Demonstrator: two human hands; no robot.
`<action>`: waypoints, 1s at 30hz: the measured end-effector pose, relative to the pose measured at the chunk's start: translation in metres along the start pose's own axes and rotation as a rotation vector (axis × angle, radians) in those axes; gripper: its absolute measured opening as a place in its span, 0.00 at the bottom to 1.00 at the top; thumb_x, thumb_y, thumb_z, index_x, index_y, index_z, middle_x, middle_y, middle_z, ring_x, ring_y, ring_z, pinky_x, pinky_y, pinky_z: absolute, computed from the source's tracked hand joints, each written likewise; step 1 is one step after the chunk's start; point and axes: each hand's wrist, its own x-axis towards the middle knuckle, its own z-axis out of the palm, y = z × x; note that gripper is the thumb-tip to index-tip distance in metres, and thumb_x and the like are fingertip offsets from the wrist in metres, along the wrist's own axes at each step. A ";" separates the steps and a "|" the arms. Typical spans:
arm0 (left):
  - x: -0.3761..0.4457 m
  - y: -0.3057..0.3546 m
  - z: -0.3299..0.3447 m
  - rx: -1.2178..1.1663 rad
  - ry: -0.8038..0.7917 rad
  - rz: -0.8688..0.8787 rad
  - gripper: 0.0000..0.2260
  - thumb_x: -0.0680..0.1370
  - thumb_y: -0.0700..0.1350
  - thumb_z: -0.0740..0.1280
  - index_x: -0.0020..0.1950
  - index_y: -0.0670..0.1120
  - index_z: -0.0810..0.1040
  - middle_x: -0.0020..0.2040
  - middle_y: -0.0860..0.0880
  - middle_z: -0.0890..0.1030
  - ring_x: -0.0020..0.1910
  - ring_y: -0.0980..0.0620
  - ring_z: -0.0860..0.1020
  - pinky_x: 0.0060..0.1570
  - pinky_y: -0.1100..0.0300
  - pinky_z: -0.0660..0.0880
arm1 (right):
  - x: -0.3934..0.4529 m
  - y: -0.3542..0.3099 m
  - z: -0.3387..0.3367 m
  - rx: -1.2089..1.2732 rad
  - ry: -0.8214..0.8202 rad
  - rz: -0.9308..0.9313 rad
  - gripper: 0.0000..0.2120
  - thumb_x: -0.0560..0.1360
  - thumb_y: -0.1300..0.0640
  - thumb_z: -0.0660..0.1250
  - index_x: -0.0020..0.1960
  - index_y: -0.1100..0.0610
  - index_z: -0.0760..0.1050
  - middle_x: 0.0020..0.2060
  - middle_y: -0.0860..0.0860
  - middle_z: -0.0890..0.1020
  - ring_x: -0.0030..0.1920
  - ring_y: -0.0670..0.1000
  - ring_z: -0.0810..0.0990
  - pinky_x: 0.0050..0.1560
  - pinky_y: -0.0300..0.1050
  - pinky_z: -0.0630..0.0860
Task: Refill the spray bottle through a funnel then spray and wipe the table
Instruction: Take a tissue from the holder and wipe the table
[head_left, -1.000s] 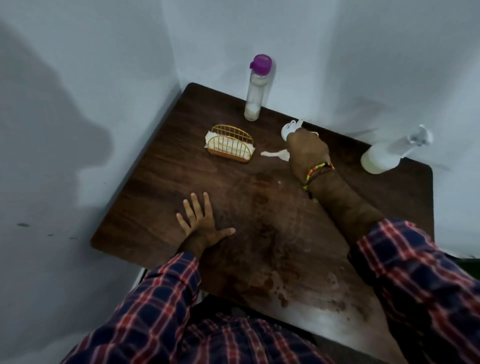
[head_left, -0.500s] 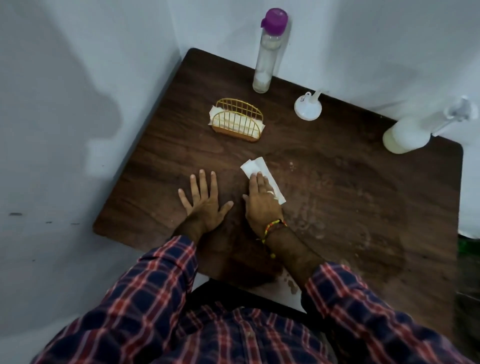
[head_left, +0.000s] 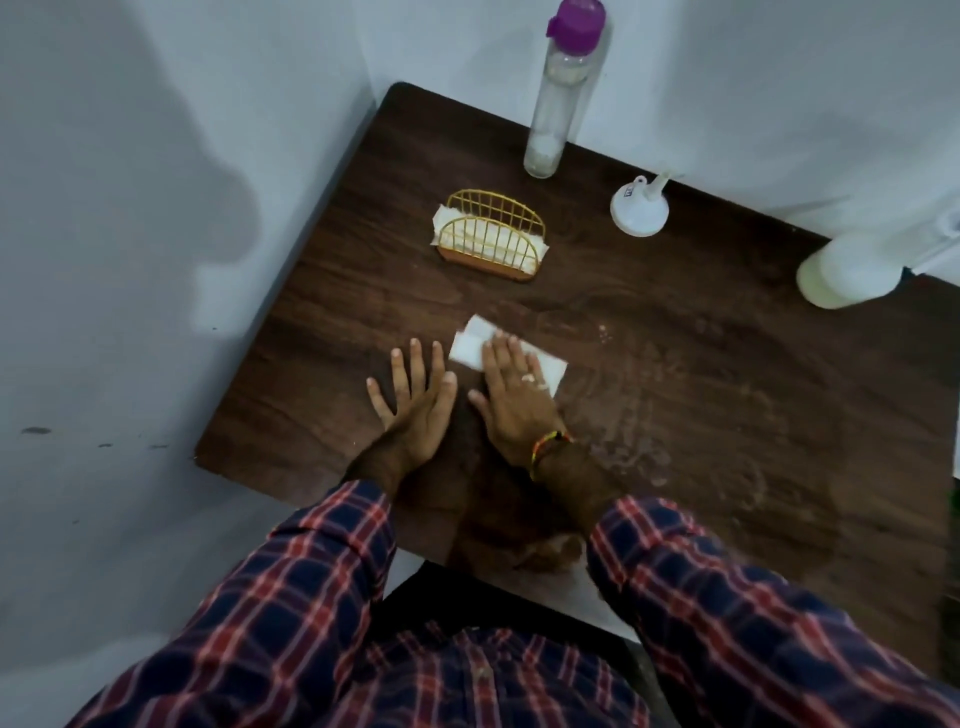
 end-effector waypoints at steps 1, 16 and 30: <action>0.000 0.000 -0.001 0.002 -0.022 -0.006 0.25 0.84 0.56 0.38 0.80 0.52 0.38 0.81 0.49 0.37 0.79 0.47 0.36 0.72 0.38 0.34 | -0.018 0.000 0.006 -0.007 0.008 -0.032 0.32 0.81 0.44 0.48 0.78 0.64 0.59 0.77 0.62 0.61 0.78 0.62 0.58 0.76 0.62 0.59; -0.009 0.012 0.001 0.075 0.019 -0.056 0.30 0.79 0.57 0.31 0.81 0.52 0.43 0.82 0.48 0.43 0.80 0.46 0.43 0.73 0.35 0.40 | -0.071 0.003 0.028 -0.015 0.001 -0.096 0.34 0.80 0.42 0.48 0.78 0.63 0.59 0.77 0.61 0.61 0.78 0.61 0.59 0.75 0.61 0.61; -0.004 0.001 -0.003 -0.117 0.010 -0.043 0.24 0.85 0.56 0.42 0.81 0.55 0.45 0.82 0.51 0.42 0.80 0.50 0.39 0.74 0.36 0.37 | -0.109 0.004 0.046 -0.044 0.117 0.037 0.35 0.79 0.41 0.50 0.75 0.63 0.65 0.74 0.61 0.67 0.75 0.62 0.66 0.72 0.63 0.66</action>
